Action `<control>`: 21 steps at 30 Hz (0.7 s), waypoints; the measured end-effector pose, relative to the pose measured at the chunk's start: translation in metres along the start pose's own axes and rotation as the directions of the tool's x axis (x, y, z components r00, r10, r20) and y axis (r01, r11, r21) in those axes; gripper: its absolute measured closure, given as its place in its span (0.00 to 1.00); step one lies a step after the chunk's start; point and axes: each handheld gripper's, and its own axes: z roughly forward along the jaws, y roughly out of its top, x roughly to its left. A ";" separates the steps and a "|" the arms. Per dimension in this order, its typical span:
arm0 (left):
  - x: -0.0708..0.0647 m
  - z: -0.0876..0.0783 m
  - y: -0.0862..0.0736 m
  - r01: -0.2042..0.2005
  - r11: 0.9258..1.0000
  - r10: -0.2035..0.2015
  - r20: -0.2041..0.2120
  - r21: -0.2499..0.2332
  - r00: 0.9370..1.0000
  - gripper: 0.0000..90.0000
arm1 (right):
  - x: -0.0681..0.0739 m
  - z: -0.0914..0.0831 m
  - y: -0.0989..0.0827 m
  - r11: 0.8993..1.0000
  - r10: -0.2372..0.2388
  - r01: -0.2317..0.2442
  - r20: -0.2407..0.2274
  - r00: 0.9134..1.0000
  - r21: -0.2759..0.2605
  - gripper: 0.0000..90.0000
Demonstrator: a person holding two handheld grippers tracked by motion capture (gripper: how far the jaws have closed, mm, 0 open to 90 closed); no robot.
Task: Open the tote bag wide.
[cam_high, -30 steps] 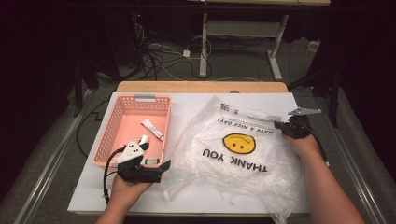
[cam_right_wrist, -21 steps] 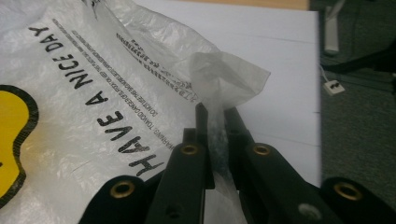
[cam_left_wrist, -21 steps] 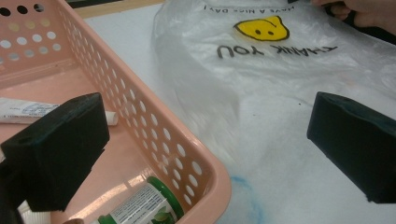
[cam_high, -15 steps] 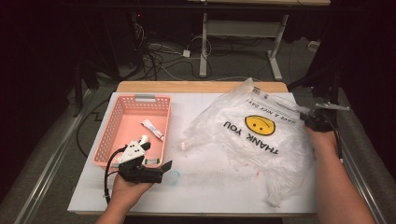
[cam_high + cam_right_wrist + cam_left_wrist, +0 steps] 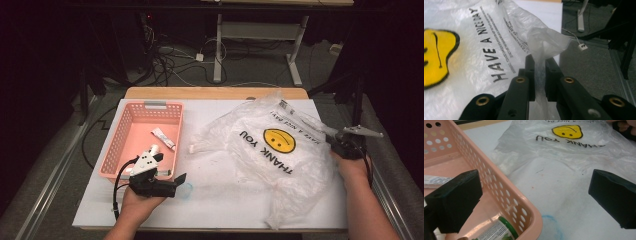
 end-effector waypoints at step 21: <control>-0.004 -0.002 0.003 -0.024 1.000 0.024 0.020 -0.005 1.000 0.00 | 0.013 -0.045 -0.020 1.000 -0.021 0.020 -0.071 0.997 -0.017 0.54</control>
